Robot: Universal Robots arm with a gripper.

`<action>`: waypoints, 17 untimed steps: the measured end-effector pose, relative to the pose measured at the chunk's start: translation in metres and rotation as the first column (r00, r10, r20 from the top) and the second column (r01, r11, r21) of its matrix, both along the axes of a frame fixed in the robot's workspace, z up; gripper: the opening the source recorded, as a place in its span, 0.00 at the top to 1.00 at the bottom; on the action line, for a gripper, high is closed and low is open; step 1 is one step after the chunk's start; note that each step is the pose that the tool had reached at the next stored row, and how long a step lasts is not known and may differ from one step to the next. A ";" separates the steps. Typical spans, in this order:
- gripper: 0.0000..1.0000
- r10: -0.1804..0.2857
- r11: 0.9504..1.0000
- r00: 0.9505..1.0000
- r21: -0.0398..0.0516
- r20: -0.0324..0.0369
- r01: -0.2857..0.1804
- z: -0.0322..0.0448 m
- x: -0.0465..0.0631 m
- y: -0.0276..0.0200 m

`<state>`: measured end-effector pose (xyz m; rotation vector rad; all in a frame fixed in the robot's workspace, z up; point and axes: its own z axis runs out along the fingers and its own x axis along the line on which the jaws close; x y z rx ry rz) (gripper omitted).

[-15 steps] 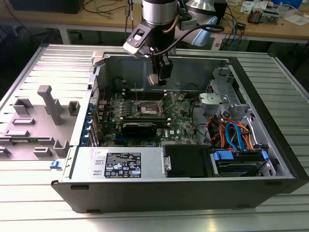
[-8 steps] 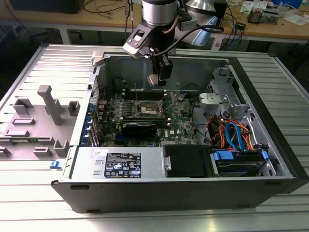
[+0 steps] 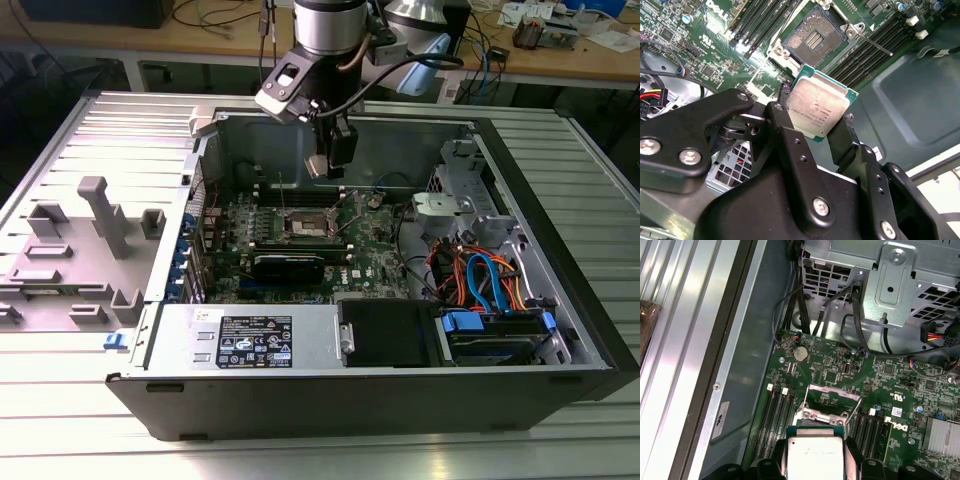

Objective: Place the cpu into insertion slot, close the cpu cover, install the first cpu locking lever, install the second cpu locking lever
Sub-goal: 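Place the cpu into insertion slot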

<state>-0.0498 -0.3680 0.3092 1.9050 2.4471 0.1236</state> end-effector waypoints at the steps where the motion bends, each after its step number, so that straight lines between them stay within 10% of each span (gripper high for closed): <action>1: 0.45 0.000 1.000 1.000 0.000 0.000 0.000 -0.0002 0.000 0.0000; 17: 0.45 -0.047 0.999 0.999 0.000 0.000 0.047 -0.0114 0.000 -0.0001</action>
